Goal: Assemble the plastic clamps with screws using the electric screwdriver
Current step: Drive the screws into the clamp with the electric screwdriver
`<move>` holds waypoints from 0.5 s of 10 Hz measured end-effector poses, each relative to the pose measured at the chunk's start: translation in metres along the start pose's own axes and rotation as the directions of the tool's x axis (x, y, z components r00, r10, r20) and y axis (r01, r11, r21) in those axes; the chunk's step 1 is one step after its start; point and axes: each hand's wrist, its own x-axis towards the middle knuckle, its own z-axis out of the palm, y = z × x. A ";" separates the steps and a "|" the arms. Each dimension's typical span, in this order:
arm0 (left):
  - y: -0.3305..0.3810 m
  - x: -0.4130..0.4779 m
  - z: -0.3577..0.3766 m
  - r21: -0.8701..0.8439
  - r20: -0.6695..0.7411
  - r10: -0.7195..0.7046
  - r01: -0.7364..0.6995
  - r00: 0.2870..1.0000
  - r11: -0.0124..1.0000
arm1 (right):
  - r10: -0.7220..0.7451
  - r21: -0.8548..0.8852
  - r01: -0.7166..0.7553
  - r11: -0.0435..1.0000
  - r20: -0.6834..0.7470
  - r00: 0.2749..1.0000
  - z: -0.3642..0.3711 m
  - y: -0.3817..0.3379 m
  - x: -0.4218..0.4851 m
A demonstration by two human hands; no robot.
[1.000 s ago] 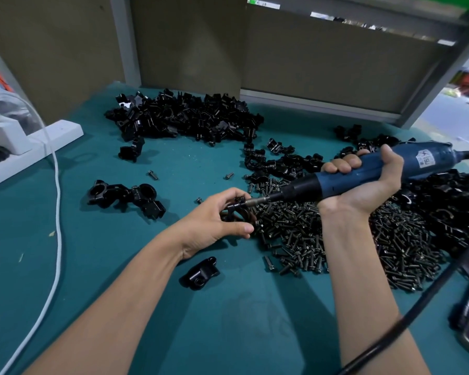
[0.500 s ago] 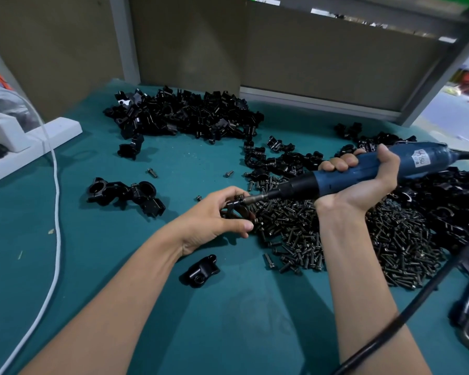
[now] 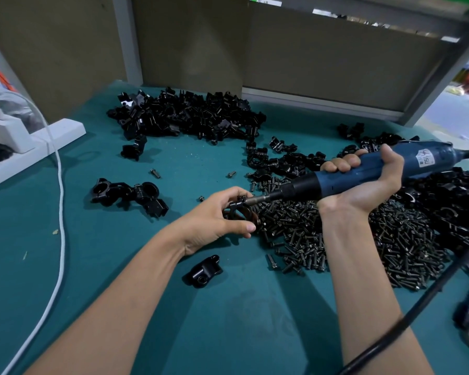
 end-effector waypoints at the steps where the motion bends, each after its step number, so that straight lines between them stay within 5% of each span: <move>1: -0.001 0.000 0.000 0.004 -0.002 -0.006 0.006 1.000 1.000 | -0.001 -0.001 0.001 1.000 0.005 1.000 0.000 0.000 -0.001; 5: -0.004 0.002 0.004 0.033 0.004 -0.006 0.006 1.000 0.999 | 0.018 -0.002 -0.018 1.000 -0.019 1.000 -0.001 -0.002 0.001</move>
